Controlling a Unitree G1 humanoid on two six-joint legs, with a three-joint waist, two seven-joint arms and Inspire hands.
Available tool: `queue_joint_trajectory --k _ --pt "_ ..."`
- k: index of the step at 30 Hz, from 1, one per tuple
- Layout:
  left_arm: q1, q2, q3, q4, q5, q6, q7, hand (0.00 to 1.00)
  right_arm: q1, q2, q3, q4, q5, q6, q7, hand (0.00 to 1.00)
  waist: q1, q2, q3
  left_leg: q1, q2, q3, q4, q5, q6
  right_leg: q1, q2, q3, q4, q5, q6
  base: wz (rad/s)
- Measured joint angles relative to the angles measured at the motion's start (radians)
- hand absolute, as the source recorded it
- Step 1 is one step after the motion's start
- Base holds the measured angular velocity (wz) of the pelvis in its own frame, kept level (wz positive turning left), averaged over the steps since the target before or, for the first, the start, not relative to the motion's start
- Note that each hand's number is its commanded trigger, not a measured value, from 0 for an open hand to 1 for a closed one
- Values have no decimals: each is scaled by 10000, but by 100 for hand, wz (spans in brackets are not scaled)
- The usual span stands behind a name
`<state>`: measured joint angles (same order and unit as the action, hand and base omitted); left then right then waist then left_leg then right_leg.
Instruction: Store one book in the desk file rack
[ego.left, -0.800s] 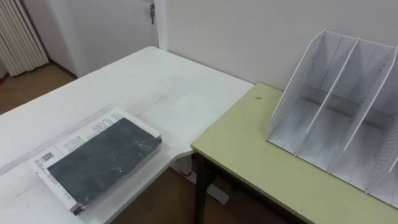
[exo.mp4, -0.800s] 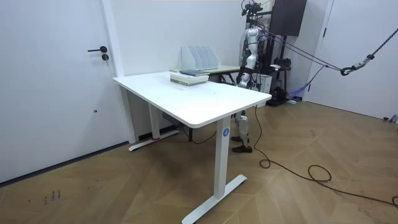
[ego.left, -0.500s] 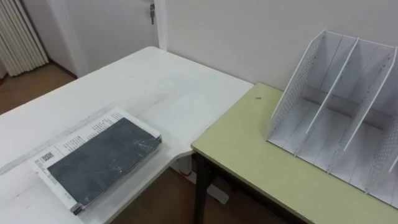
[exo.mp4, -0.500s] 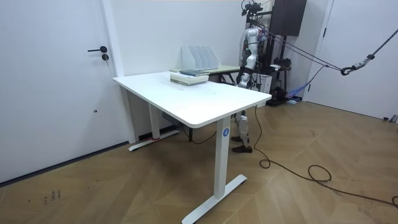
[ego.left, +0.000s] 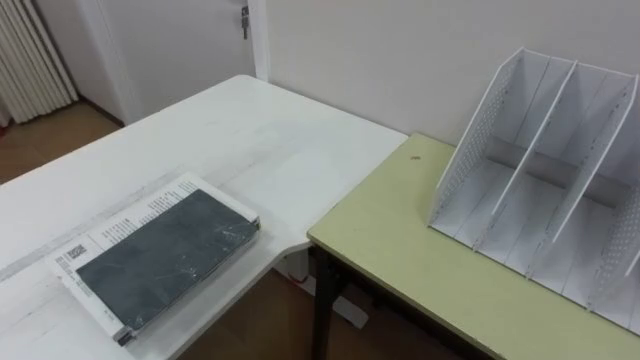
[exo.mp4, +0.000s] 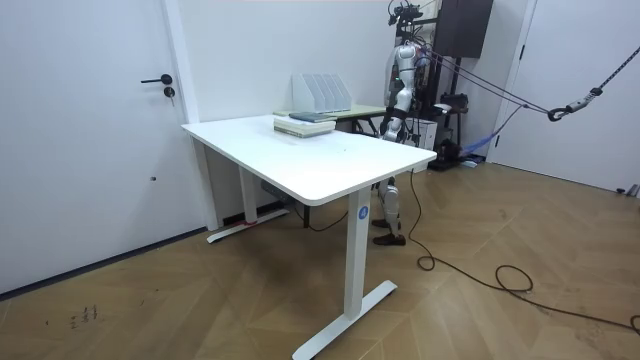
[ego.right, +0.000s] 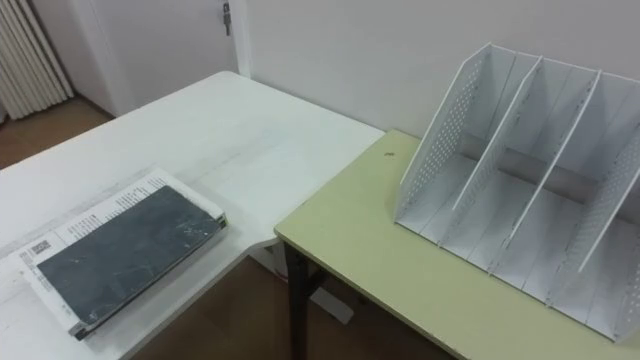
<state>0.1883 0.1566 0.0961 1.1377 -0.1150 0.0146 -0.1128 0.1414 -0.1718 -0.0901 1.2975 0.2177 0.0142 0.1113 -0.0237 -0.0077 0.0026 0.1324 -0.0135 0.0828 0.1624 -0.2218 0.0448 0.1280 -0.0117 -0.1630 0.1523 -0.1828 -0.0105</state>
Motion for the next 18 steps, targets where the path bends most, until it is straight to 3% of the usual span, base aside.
queue_joint_trajectory --k 3,9,18 --pt "-62 29 -20 -9 64 0 11 0 -19 1 36 -1 -139 0 10 0 -27 -47 5 -8 0 -10 0 0 0 -4 -22 -17 0 -1 0 0" --pt "-310 175 -375 -267 1346 -33 77 0 -34 -3 273 -2 -321 -22 -25 0 -61 -145 21 -2 -8 -17 -3 1 1 57 -2 -14 0 0 1 0" --pt "-431 186 -1363 -1692 4729 -115 262 0 -217 -24 516 -6 -406 -35 -1 0 -327 -173 38 -70 -9 -27 11 1 1 -73 3 -21 -8 0 1 0"
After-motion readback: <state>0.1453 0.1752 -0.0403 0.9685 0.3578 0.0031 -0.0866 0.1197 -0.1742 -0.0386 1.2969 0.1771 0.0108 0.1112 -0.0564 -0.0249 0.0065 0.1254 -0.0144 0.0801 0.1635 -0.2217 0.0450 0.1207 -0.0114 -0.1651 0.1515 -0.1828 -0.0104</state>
